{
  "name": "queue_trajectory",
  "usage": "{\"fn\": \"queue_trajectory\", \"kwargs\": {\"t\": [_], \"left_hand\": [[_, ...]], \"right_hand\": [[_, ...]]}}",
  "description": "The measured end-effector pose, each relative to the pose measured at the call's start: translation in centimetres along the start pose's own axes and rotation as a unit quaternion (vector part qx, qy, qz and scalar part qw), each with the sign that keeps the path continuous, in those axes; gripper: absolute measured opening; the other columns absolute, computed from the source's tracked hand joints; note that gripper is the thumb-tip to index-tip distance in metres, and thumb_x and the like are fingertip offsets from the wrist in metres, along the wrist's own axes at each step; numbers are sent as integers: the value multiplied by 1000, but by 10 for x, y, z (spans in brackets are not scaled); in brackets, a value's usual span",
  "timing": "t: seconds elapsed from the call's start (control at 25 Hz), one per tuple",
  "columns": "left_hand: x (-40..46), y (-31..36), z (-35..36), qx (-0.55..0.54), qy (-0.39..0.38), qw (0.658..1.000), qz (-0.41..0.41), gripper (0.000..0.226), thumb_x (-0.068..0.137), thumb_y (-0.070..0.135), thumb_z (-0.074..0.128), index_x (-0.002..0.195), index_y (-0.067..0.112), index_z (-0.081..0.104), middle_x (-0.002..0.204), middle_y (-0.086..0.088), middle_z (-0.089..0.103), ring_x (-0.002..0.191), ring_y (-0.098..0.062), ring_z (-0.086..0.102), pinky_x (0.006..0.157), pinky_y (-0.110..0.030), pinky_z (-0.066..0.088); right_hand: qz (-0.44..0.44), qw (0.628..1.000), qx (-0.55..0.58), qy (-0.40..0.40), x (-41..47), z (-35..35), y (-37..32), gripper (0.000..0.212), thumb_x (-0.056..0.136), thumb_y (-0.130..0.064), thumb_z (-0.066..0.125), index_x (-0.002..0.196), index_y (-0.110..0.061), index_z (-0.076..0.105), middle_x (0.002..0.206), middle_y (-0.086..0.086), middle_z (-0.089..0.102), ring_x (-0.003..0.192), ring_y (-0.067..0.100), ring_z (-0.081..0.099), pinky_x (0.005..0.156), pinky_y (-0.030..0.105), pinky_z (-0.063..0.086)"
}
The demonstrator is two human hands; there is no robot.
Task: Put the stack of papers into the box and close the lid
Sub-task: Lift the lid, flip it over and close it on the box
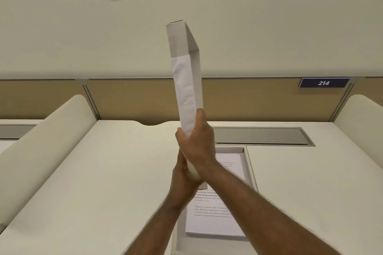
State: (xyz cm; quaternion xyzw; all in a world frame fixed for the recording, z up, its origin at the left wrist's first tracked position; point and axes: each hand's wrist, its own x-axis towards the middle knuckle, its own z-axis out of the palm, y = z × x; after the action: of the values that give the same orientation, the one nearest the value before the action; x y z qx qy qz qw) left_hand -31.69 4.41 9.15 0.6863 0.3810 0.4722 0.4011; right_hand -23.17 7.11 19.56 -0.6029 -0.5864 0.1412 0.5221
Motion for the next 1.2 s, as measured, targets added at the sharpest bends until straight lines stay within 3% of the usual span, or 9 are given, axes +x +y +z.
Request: {"fn": "queue_trajectory", "kwargs": {"t": [0.08, 0.24, 0.32, 0.48, 0.56, 0.72, 0.92, 1.08, 1.2], "left_hand": [[7, -10, 8, 35, 31, 999, -15, 96, 64, 61, 76, 146, 36, 34, 146, 15, 50, 135, -3, 45, 101, -15, 43], [11, -34, -12, -61, 208, 974, -62, 77, 78, 76, 43, 140, 30, 40, 149, 6, 43, 129, 8, 44, 111, -32, 39], [20, -41, -30, -43, 288, 950, -115, 80, 81, 74, 40, 144, 25, 35, 151, -1, 40, 131, -2, 44, 111, -33, 37], [36, -42, -56, -107, 215, 960, -144, 58, 91, 61, 42, 130, 18, 49, 122, -3, 65, 105, -21, 61, 84, -35, 54], [40, -40, -55, -93, 186, 967, -146, 45, 96, 51, 42, 125, 19, 55, 116, 0, 69, 107, -27, 64, 85, -40, 55], [37, -44, -39, -57, 173, 970, -161, 32, 101, 29, 42, 132, 25, 53, 125, -3, 66, 111, -25, 64, 95, -46, 53], [26, -62, -21, -24, 141, 961, -236, 40, 98, 36, 48, 138, 39, 46, 122, -2, 68, 107, -27, 66, 91, -47, 55], [21, -82, -12, 12, 105, 942, -319, 44, 98, 36, 47, 142, 32, 45, 118, 1, 69, 105, -23, 68, 81, -32, 54], [17, -93, -9, -8, 107, 922, -373, 47, 98, 34, 50, 144, 27, 44, 112, -1, 70, 95, -23, 68, 85, -39, 57]], "right_hand": [[8, 999, 32, 11, 8, -21, 8, 40, 66, -24, 64, 96, -18, 39, 72, 5, 58, 61, 30, 56, 50, 39, 49], [9, 987, 149, -52, 23, -64, 38, 37, 59, -21, 65, 92, -16, 50, 81, 13, 66, 67, 32, 57, 60, 43, 52], [18, 966, 236, -109, 25, -79, 56, 40, 60, -12, 64, 96, -25, 56, 91, 8, 68, 79, 30, 62, 71, 45, 55], [68, 901, 395, -165, 23, -95, 95, 45, 63, 0, 54, 106, -15, 57, 99, 11, 65, 85, 27, 61, 70, 37, 52], [105, 886, 425, -152, 23, -100, 114, 47, 65, -1, 52, 111, -8, 56, 98, 11, 66, 83, 26, 61, 66, 32, 53], [195, 921, 318, -108, 25, -110, 157, 38, 75, -16, 55, 112, -11, 60, 101, 9, 70, 84, 27, 64, 73, 37, 53], [209, 972, 71, -78, 13, -106, 202, 26, 97, -31, 46, 112, -21, 65, 101, 5, 72, 94, 28, 66, 83, 39, 51], [229, 968, -27, -102, 1, -95, 231, 39, 98, -30, 46, 129, -9, 55, 124, 15, 65, 114, 34, 60, 97, 39, 46], [272, 953, -58, -116, -5, -91, 245, 49, 99, -29, 45, 142, -6, 43, 143, 17, 51, 129, 33, 51, 108, 38, 37]]}}
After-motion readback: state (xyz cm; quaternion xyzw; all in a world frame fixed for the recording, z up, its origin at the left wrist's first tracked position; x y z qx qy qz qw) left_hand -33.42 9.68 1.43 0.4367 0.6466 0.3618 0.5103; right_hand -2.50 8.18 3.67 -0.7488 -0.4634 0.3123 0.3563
